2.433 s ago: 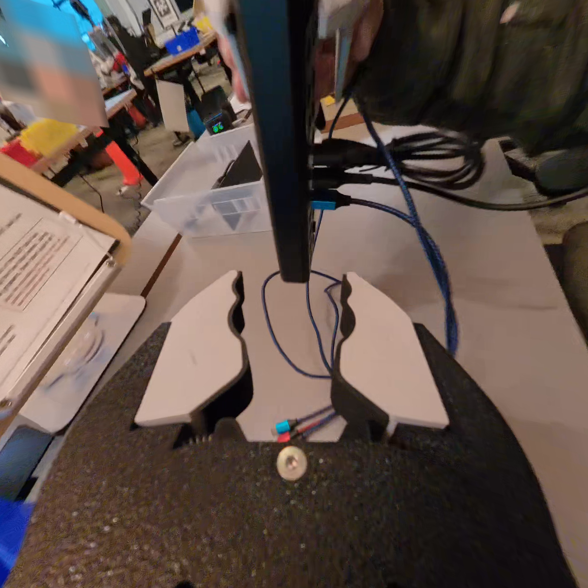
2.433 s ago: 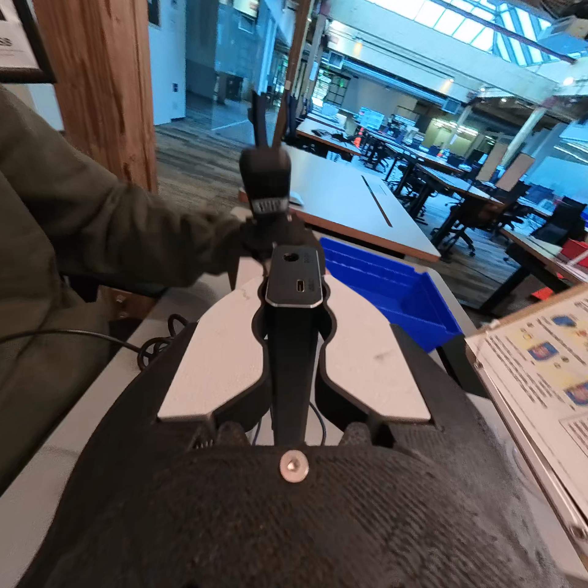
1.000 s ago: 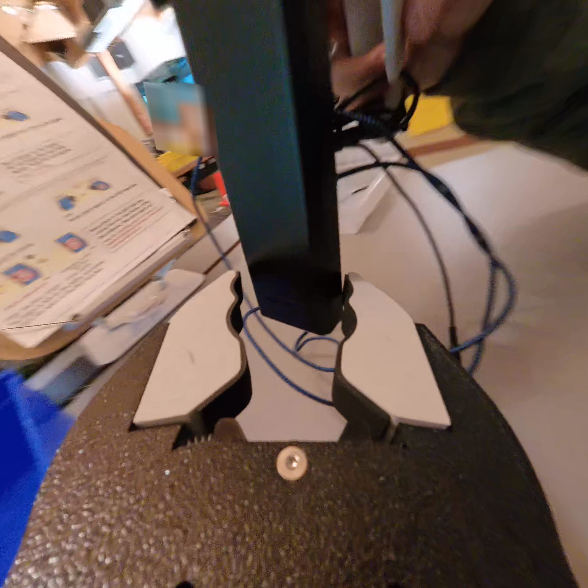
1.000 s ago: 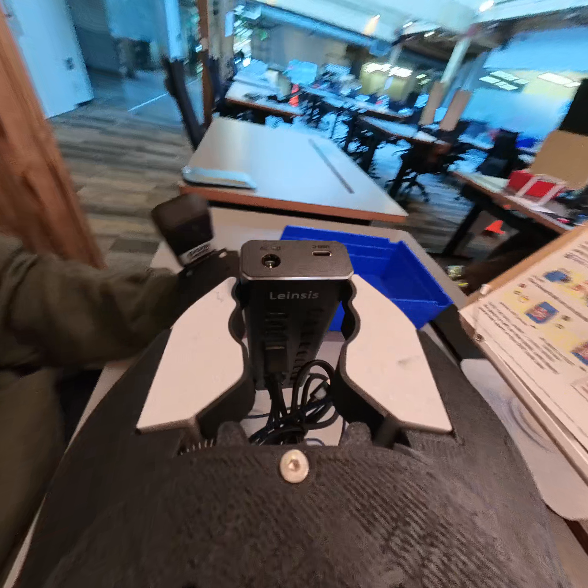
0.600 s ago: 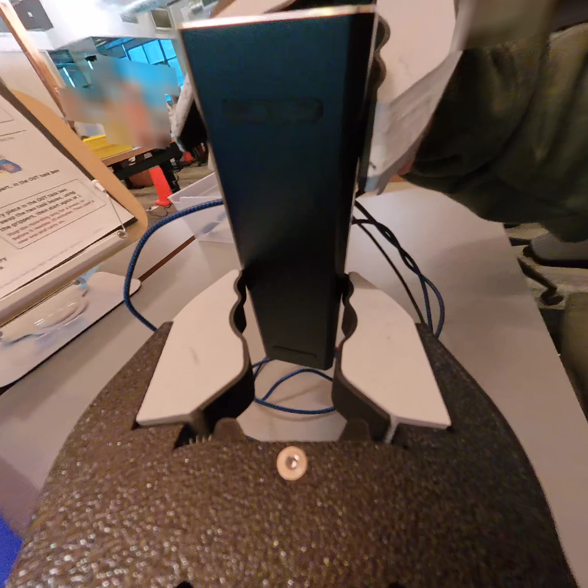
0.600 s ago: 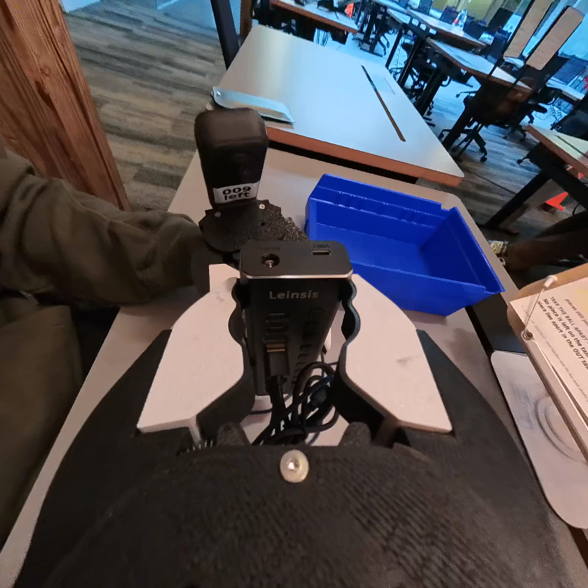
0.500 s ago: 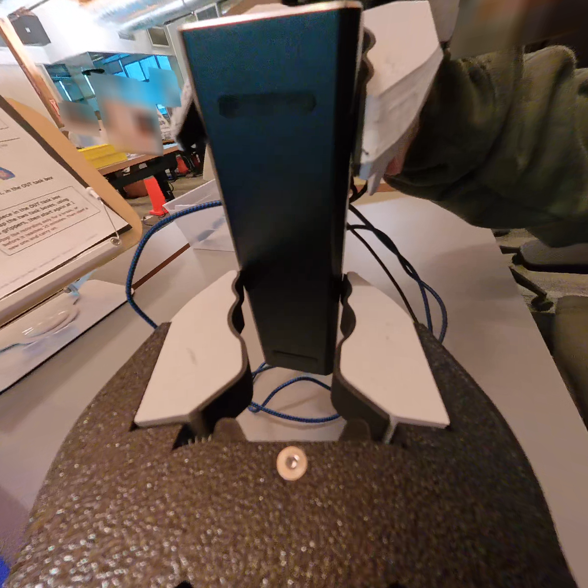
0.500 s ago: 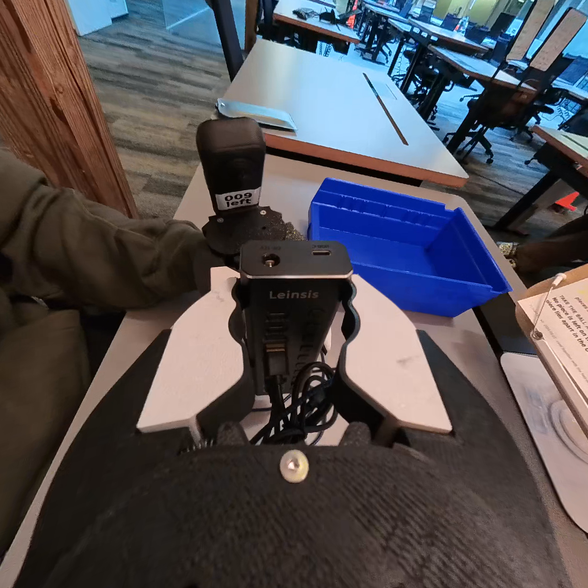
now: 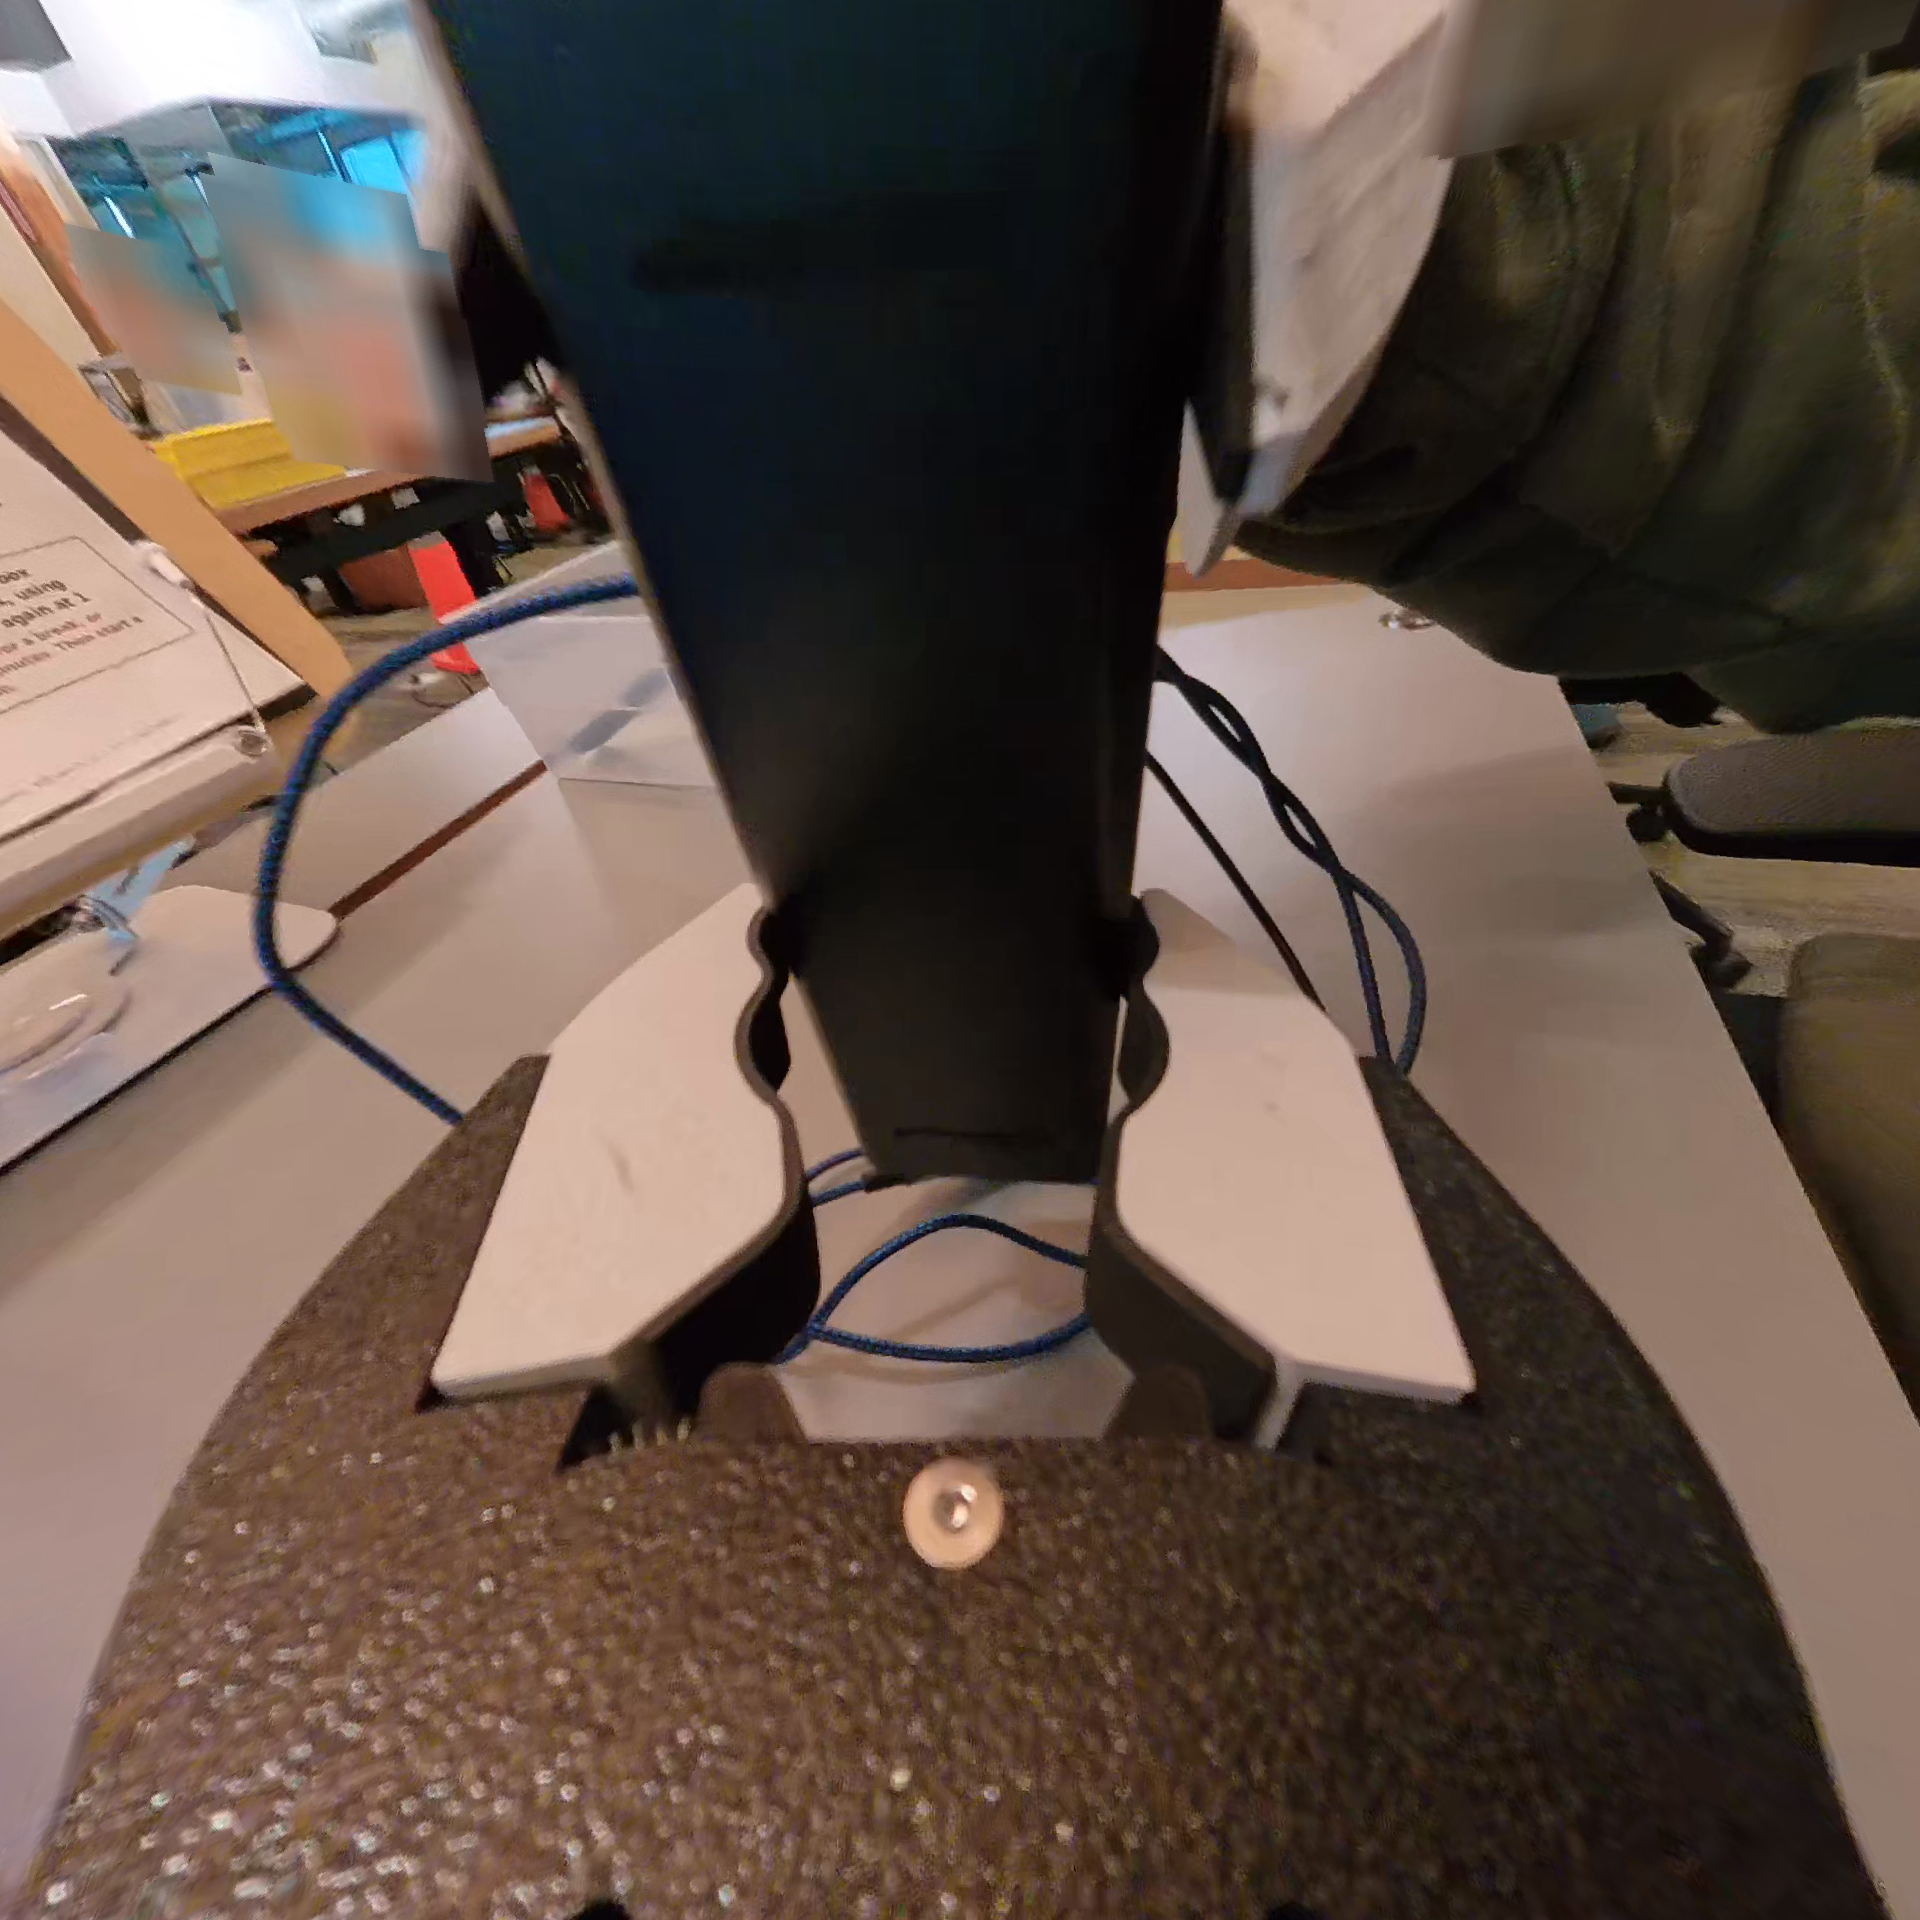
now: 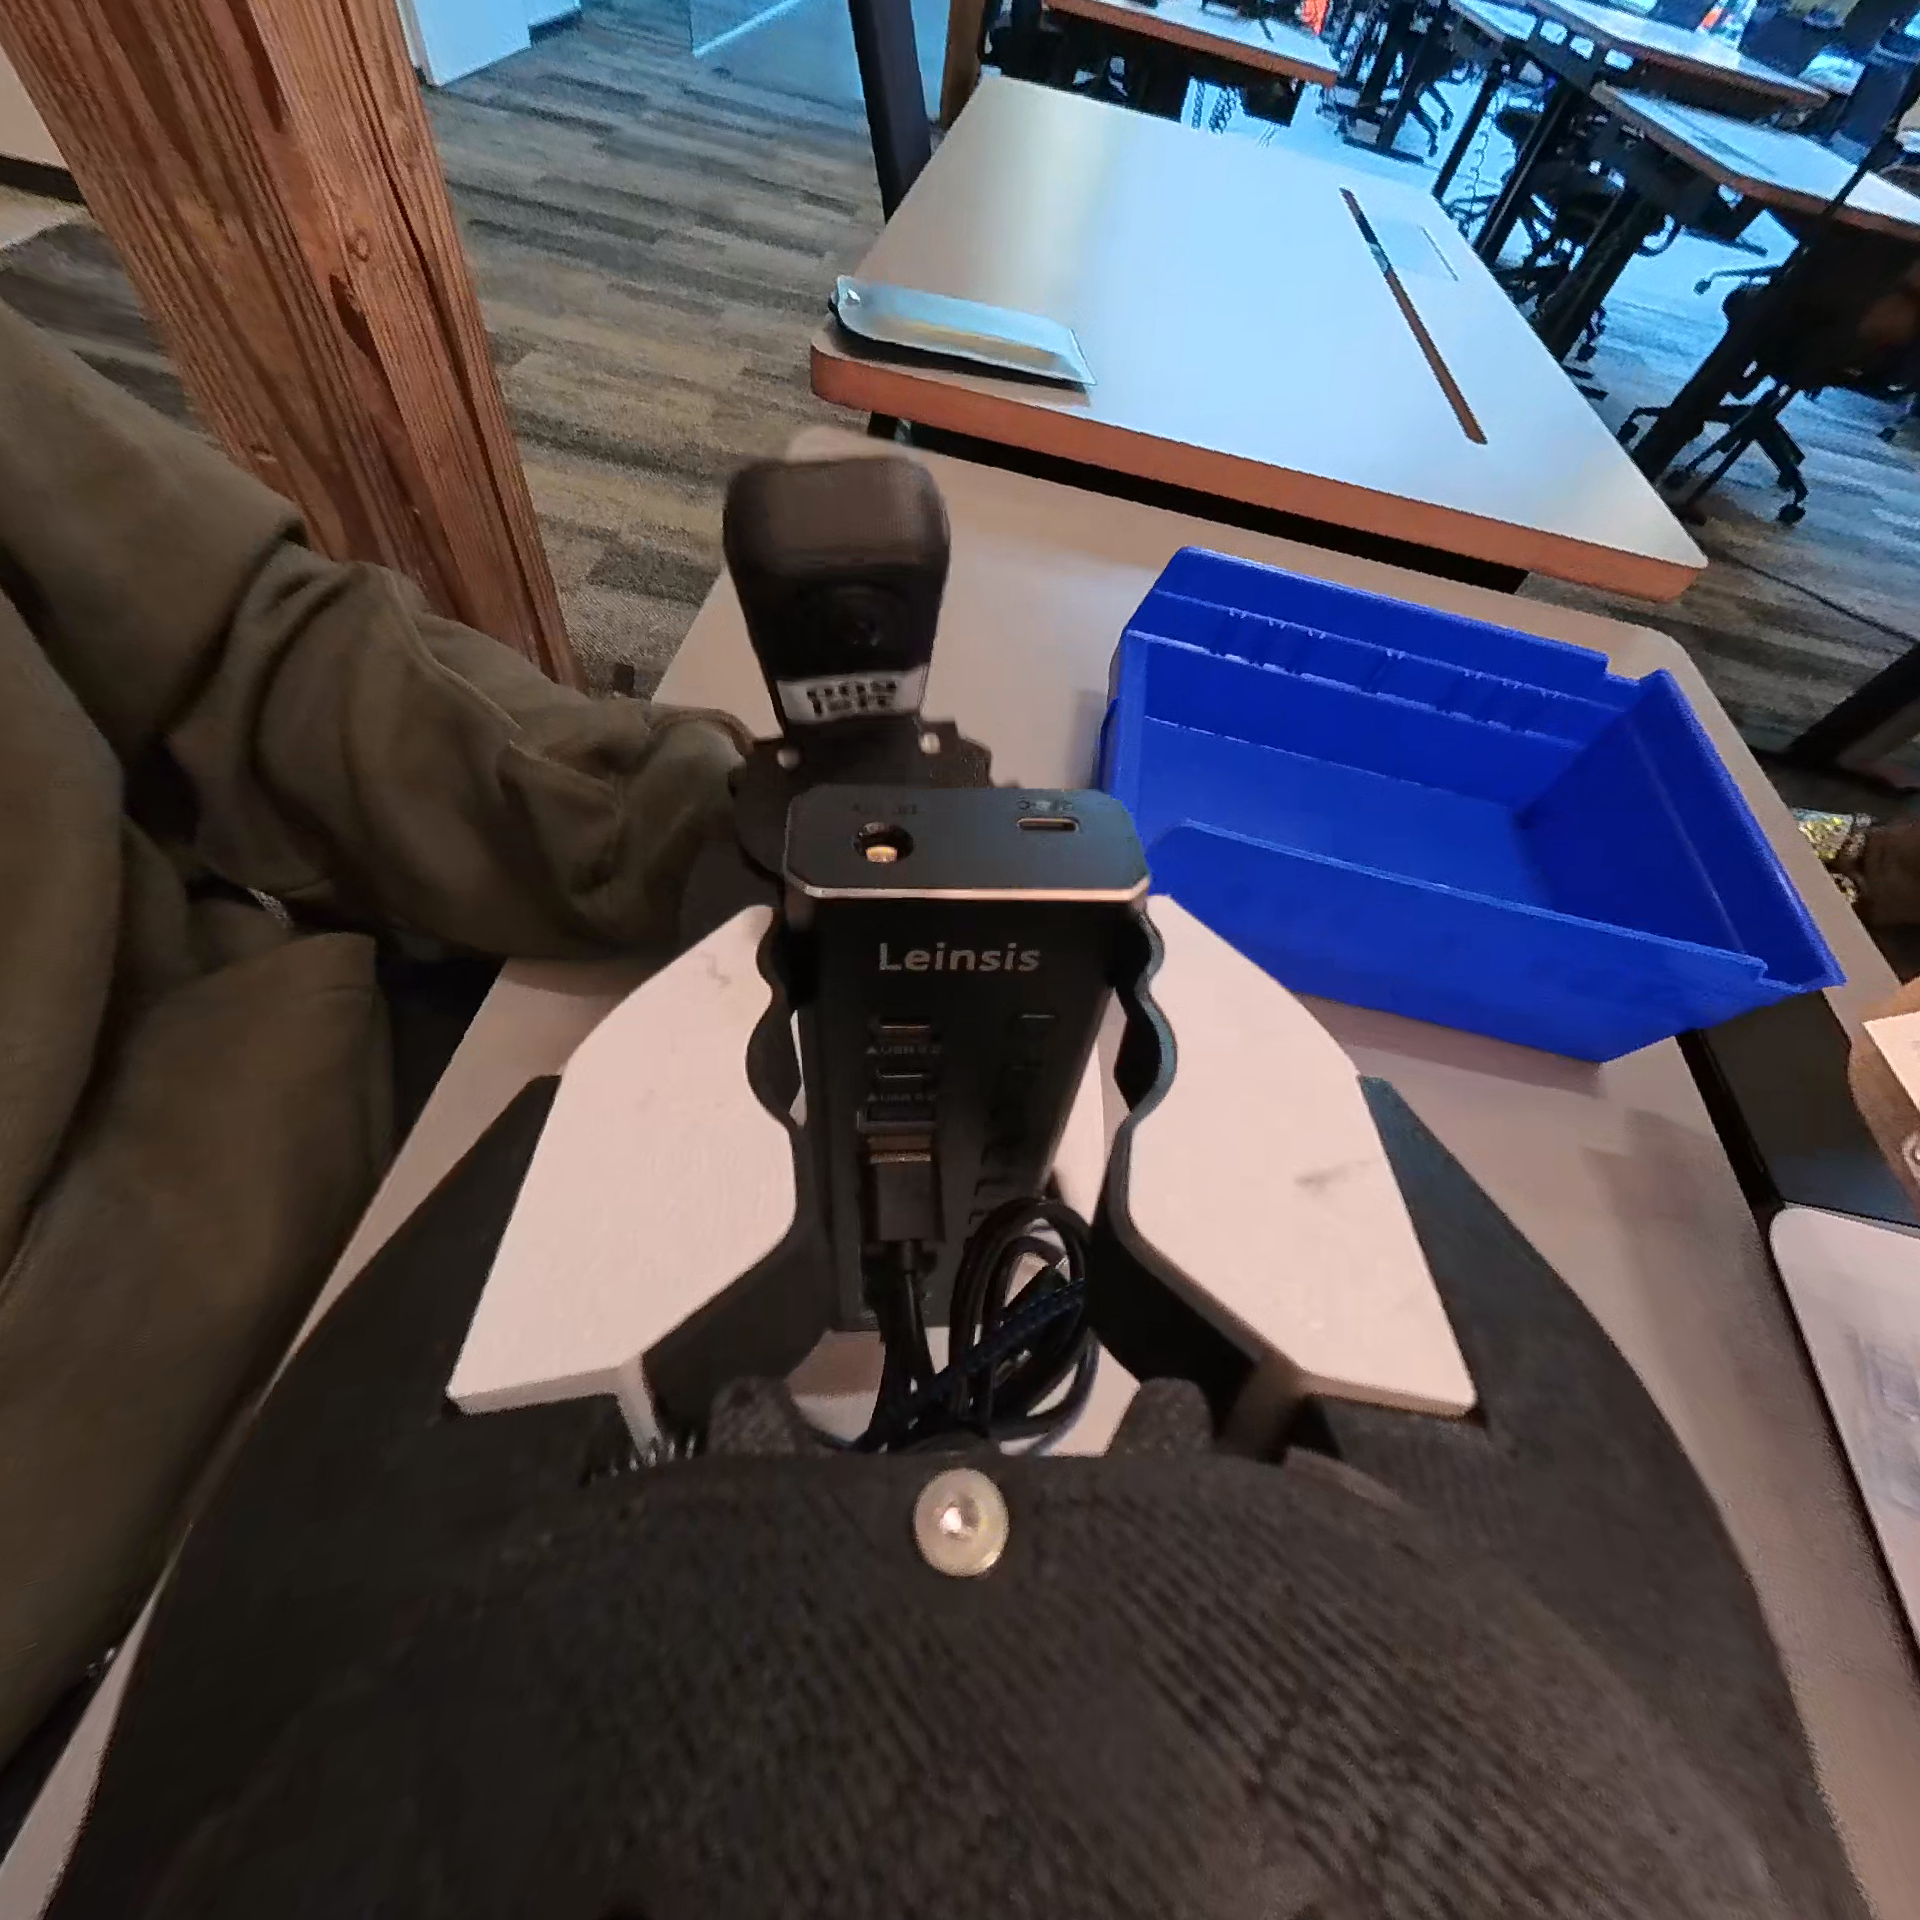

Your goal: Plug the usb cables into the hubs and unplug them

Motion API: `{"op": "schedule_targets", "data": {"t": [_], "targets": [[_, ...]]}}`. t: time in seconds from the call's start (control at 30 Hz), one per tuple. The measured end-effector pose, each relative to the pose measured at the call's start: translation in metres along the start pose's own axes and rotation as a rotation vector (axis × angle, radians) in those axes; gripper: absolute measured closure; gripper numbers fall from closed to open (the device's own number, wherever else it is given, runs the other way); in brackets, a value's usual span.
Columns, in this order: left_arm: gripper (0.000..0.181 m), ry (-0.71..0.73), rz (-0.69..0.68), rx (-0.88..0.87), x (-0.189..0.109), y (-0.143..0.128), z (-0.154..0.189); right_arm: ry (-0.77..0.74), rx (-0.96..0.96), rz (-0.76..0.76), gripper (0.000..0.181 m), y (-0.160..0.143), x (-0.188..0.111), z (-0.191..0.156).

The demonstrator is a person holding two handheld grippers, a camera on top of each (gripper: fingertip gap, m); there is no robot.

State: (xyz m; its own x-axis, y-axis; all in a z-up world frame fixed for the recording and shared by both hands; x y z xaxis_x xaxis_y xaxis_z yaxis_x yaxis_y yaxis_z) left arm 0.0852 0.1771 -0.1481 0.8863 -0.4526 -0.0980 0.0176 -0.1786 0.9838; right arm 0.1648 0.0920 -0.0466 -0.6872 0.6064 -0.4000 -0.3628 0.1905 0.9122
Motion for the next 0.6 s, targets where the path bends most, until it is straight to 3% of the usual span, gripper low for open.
{"op": "schedule_targets", "data": {"t": [0.17,0.6], "targets": [[0.119,0.015,-0.053,0.009,0.0065,-0.0047,0.0031,0.002,-0.012,-0.084,0.121,0.0030,0.0017,-0.0006],[0.120,0.011,-0.037,-0.040,0.0083,-0.0096,0.0022,0.024,0.002,-0.068,0.121,-0.0001,0.0029,0.0038]]}}
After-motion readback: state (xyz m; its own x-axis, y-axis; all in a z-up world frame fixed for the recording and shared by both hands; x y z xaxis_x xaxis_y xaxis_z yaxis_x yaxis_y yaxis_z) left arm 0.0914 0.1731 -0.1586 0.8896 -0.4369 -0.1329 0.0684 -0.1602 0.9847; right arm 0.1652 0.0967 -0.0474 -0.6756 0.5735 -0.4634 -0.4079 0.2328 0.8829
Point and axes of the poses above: each gripper's, where its closed fingertips meet, x out along the fingers, y out of its top, z = x × y across the jaws, the point moved 9 cm from there along -x, back along the fingers, and after that the axes turned 10 degrees about y, right-handed, at the moved point
